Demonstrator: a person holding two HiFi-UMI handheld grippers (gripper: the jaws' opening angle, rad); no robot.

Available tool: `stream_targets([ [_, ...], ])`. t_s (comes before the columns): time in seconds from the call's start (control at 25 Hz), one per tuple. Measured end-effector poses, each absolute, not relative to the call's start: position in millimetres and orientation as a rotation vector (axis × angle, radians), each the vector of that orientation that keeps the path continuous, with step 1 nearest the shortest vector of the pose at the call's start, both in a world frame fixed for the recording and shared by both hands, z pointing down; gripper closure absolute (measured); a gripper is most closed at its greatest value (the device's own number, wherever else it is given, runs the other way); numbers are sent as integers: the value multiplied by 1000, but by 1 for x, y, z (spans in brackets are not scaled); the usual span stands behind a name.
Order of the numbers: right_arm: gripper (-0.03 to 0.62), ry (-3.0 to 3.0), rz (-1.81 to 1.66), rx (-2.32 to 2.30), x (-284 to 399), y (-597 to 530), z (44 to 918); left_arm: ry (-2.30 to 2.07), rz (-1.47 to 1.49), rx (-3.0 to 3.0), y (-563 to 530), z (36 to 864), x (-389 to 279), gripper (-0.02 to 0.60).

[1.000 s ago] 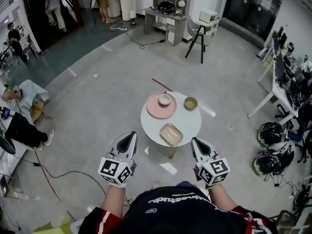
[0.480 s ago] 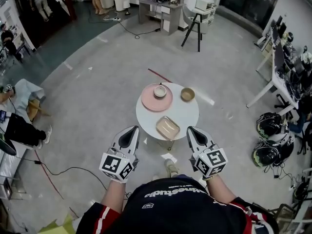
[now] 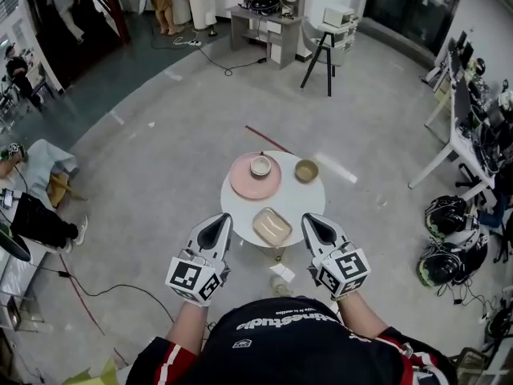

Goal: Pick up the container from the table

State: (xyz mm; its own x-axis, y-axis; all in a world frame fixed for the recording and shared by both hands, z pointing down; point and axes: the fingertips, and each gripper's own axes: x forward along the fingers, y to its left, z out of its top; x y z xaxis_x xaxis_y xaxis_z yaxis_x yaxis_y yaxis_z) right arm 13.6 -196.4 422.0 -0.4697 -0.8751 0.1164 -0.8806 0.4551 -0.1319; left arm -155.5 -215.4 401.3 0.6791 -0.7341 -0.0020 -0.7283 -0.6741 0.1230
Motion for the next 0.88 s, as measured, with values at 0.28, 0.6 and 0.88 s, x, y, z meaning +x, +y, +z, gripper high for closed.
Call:
stream_targets([
  [0.28,577,-2663,274,1588,27,-207,427,-1206,-62,2794,-225,401,-132,557],
  [0.6,529,-2670,384,1569,48,-222,447,-1223,-53,2780,-238,406,-114,557],
  [0.88,473,-2677,440,1524,56,-241,471,-1215,-95,2733,-253,419,-103,557],
])
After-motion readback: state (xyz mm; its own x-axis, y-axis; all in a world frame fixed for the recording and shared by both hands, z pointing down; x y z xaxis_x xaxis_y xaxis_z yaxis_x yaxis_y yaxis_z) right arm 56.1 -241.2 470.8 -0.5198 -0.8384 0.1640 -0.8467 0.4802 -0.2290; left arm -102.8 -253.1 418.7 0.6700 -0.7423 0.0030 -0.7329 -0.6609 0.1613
